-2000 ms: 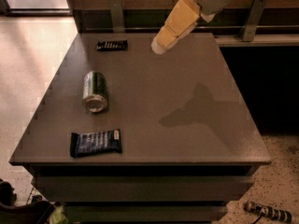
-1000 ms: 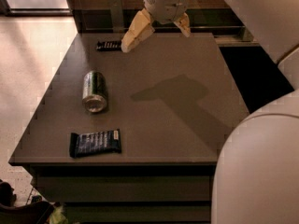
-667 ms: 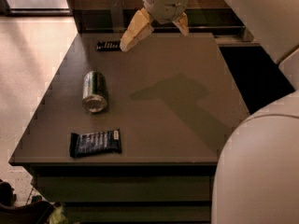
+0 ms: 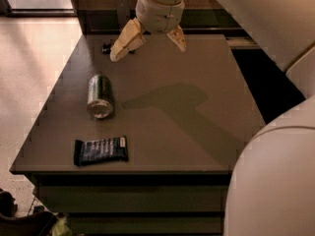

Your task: Place green can upright

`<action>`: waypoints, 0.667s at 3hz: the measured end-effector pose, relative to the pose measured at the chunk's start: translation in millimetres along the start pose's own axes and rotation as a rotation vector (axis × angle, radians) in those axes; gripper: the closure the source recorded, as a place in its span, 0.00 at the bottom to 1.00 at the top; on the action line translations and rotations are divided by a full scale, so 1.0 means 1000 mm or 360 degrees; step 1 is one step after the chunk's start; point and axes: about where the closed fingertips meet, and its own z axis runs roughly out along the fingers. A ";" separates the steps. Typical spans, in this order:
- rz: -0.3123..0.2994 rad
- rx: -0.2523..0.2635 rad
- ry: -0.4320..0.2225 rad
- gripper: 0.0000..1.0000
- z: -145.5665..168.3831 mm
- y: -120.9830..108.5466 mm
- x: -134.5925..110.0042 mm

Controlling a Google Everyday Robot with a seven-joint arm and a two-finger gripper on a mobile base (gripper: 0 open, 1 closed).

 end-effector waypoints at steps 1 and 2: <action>0.0131 0.0013 0.0083 0.00 0.015 0.032 0.008; 0.0216 0.0050 0.0141 0.00 0.035 0.062 0.007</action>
Offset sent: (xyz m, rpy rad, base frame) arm -0.0489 0.0925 -0.0462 -0.1169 0.1588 -0.1911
